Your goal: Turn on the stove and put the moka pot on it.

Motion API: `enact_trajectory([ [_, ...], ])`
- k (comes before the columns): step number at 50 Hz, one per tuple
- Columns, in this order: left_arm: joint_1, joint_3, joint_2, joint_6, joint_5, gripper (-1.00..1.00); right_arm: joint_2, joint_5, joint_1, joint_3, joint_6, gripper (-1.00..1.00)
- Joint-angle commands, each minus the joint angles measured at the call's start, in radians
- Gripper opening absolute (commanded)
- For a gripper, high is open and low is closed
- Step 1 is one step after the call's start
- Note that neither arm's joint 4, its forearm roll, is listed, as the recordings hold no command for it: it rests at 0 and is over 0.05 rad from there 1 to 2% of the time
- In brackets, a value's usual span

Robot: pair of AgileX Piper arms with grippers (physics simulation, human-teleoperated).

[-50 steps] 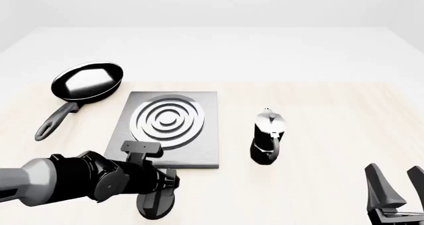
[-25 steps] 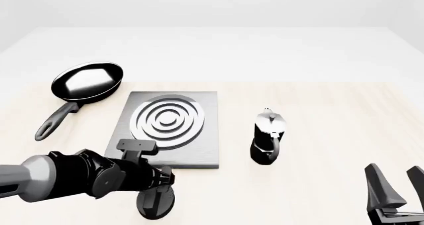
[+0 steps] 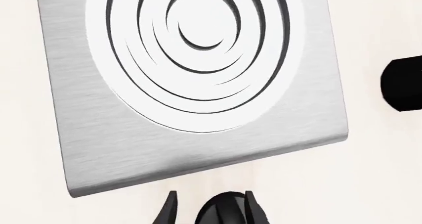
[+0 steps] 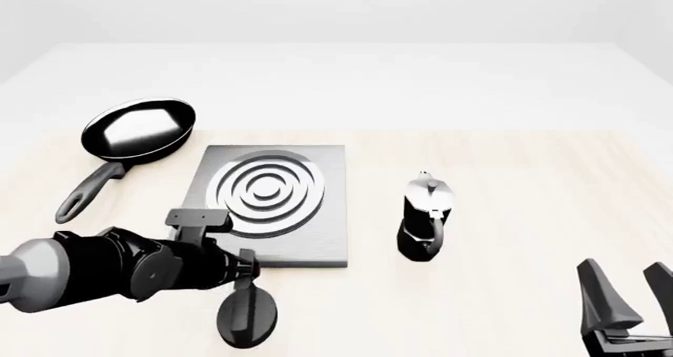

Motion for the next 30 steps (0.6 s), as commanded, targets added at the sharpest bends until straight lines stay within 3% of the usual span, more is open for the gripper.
enact_trajectory([
  [1,0.017,0.014,-0.014,-0.005,0.000,1.00,0.018,-0.013,0.002,0.000,-0.006,1.00],
  [13,0.035,0.069,-0.018,-0.019,-0.031,1.00,0.011,-0.007,0.000,0.000,-0.004,1.00],
  [26,0.049,0.079,-0.088,-0.029,0.005,1.00,0.025,-0.017,-0.002,0.000,-0.010,1.00],
  [29,0.068,0.075,-0.104,-0.011,0.010,1.00,0.020,-0.012,-0.002,0.000,-0.011,1.00],
  [30,0.104,0.067,-0.125,0.024,0.011,1.00,0.019,-0.013,-0.006,0.000,-0.012,1.00],
])
